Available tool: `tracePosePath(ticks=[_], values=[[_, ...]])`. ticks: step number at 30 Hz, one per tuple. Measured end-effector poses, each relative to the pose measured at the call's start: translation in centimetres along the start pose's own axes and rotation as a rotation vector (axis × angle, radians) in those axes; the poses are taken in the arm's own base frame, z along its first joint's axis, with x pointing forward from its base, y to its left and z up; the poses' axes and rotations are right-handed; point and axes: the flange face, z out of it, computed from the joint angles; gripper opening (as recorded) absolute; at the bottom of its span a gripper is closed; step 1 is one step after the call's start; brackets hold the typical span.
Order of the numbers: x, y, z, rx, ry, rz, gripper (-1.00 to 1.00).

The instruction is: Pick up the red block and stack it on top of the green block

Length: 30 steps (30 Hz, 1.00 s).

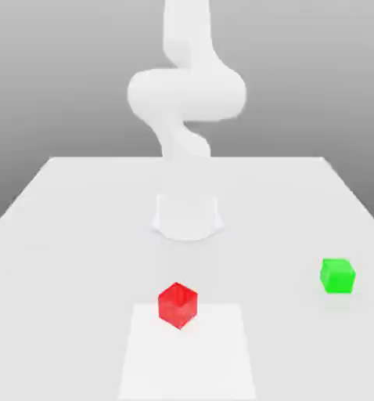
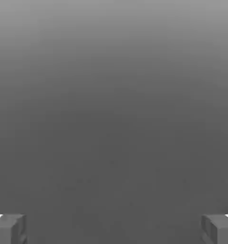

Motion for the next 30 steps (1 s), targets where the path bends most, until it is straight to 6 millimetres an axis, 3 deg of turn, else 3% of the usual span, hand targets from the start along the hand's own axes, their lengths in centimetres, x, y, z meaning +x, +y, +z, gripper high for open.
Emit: tracePosePath(ticks=[7, 11, 14, 18, 23, 24, 30], values=[[-4.8, 6.8, 15.9, -0.215, -0.145, 0.217, 0.00], [-9.3, 12.5, 22.9, -0.358, -0.208, 0.340, 0.00], [-13.6, 17.8, 27.1, -0.484, -0.247, 0.438, 0.00], [-19.8, 25.3, 31.8, -0.645, -0.282, 0.553, 0.00], [-22.6, 28.6, 35.3, -0.673, -0.288, 0.575, 0.00], [-23.0, 29.0, 35.8, -0.673, -0.289, 0.575, -1.00], [-23.2, 29.2, 36.1, -0.672, -0.288, 0.575, -1.00]])
